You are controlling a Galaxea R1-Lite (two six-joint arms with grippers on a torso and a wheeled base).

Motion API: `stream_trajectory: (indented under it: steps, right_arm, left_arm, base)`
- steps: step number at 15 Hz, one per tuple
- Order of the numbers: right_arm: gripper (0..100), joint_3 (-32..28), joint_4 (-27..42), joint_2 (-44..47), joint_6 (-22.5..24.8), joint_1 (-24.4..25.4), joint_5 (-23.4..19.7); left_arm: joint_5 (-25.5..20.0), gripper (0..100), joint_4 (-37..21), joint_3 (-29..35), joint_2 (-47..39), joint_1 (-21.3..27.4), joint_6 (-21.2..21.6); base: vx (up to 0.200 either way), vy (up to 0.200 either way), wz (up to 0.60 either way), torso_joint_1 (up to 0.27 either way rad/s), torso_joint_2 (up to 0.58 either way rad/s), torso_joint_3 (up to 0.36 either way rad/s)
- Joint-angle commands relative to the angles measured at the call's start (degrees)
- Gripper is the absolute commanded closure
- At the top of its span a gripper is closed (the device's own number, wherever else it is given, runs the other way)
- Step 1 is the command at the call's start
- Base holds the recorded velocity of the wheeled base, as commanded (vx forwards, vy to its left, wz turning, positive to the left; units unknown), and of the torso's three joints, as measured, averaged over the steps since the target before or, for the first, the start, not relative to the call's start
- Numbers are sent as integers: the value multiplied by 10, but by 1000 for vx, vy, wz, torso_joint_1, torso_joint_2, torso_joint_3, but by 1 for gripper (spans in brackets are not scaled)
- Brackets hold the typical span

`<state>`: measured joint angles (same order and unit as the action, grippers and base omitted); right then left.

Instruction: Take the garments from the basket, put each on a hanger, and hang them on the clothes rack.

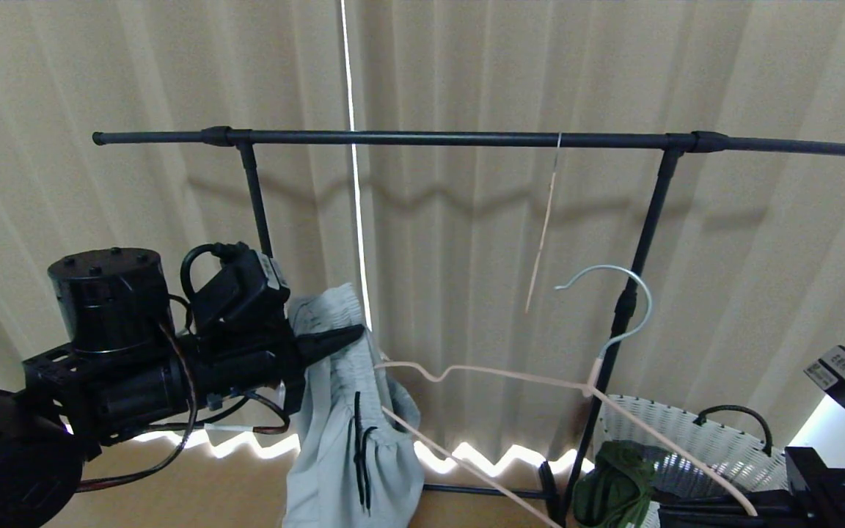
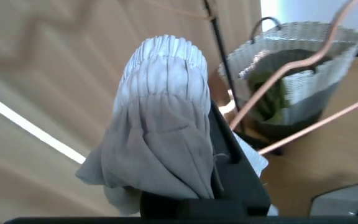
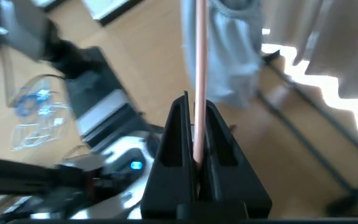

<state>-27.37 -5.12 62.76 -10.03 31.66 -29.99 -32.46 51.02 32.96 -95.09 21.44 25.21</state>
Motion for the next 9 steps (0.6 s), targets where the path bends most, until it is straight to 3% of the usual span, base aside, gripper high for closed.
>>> stream_trajectory:
  steps: [1,3,9]
  right_arm:
    - [100,-6,-2,2,-14,1,-20]
    - [100,-14,-6,18,-31,1,-33]
    - [100,-22,-22,76,-32,1,-37]
  left_arm:
    - [-17,100,0,1,-2,3,-1]
    - [-61,100,1,8,-1,4,-2]
    - [-122,100,0,21,-3,7,-3]
  base:
    - [0,0,0,0,0,0]
    - [0,0,0,0,0,0]
    - [0,0,0,0,0,0]
